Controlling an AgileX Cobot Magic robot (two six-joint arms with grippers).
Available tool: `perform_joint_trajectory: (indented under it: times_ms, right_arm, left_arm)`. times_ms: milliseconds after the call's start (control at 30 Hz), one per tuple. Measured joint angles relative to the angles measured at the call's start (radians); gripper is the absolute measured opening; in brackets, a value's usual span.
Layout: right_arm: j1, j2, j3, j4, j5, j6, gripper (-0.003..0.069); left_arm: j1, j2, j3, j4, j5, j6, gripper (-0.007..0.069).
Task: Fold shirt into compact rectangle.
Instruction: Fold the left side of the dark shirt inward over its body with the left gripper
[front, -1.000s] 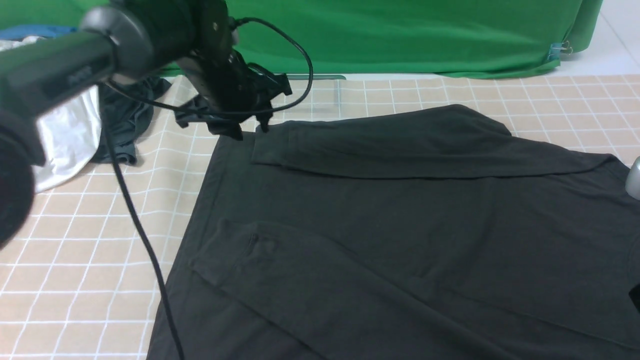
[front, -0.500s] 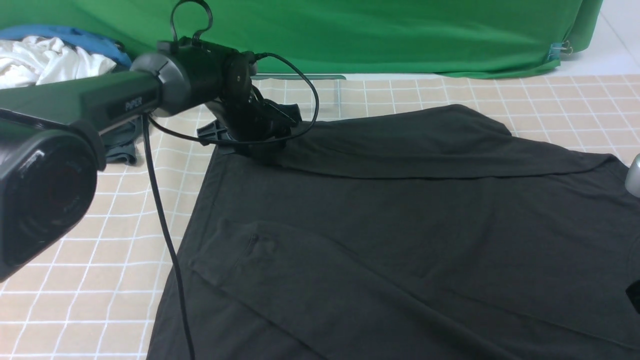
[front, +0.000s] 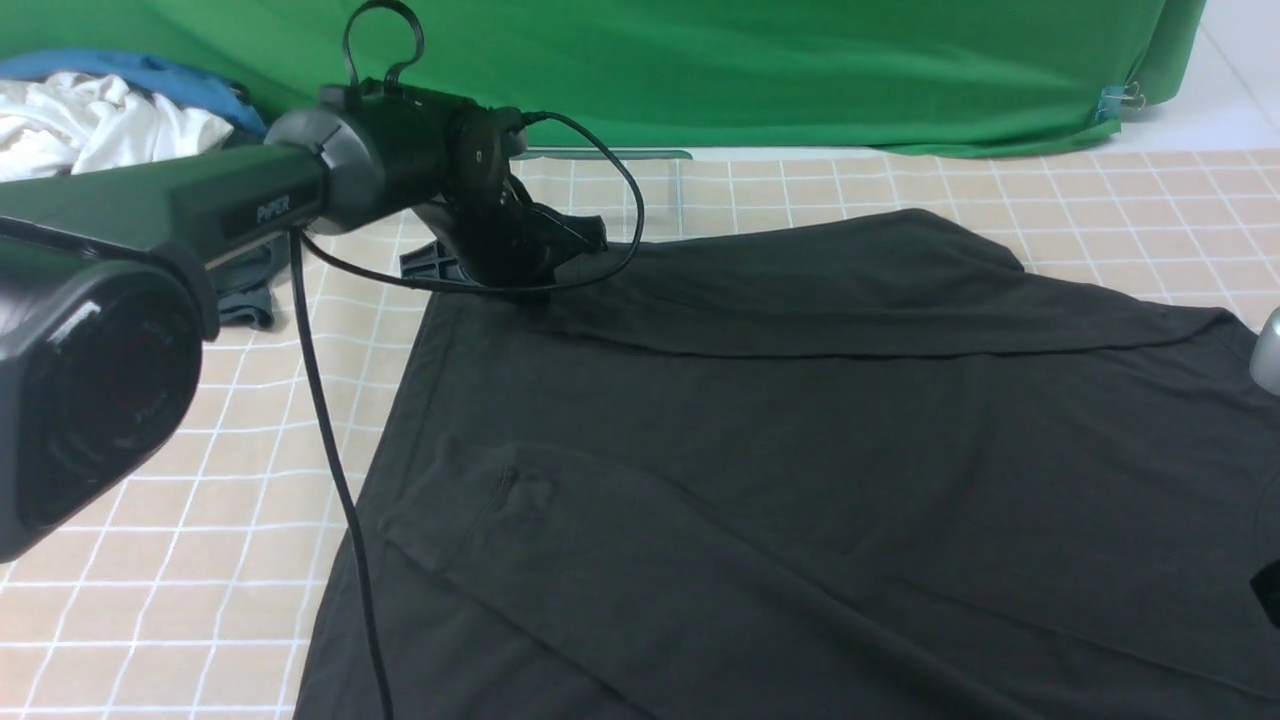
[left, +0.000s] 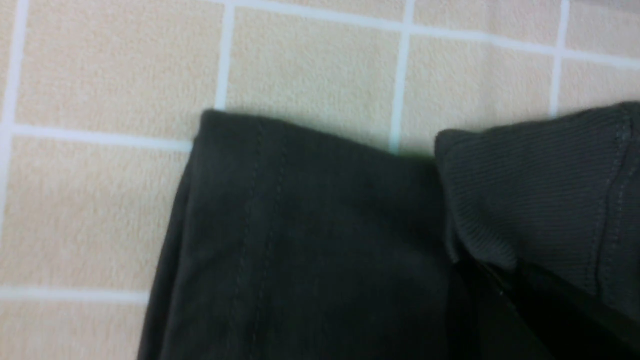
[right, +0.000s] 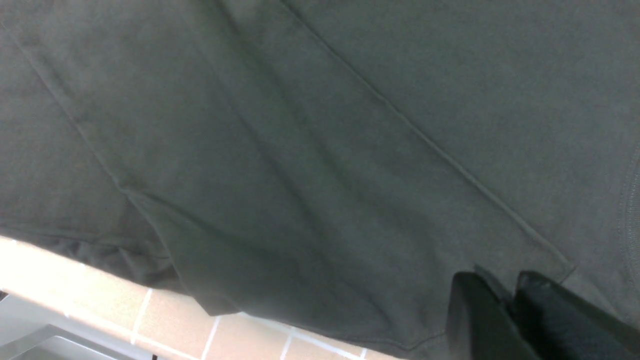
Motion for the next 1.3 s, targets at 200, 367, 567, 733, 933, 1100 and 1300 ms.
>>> perform_joint_trajectory:
  times_ms: [200,367,567,733,933,1100,1300]
  right_arm:
    - [0.0,0.0,0.0,0.0,-0.003,-0.001,0.0144]
    - [0.0,0.0,0.0,0.0,-0.003,-0.001,0.0151]
    - [0.0,0.0,0.0,0.0,-0.02,0.0,0.0162]
    - [0.0,0.0,0.0,0.0,-0.041,0.0,0.0164]
    - [0.0,0.0,0.0,0.0,-0.048,-0.001,0.0177]
    - [0.0,0.0,0.0,0.0,-0.054,-0.001,0.0185]
    - [0.0,0.0,0.0,0.0,-0.074,0.0,0.0197]
  left_arm:
    - [-0.001,-0.132,-0.017,-0.025,0.133,0.036,0.0041]
    - [-0.001,-0.222,-0.018,-0.075,0.241,0.06,0.0041]
    - [-0.001,-0.333,-0.018,-0.109,0.384,0.076,0.0041]
    - [-0.001,-0.363,-0.004,-0.108,0.466,0.072,0.0041]
    - [-0.001,-0.418,0.182,-0.1,0.483,0.028,0.0041]
    - [-0.001,-0.476,0.315,-0.088,0.465,-0.007,0.0041]
    - [-0.001,-0.484,0.438,-0.089,0.403,-0.012,0.0041]
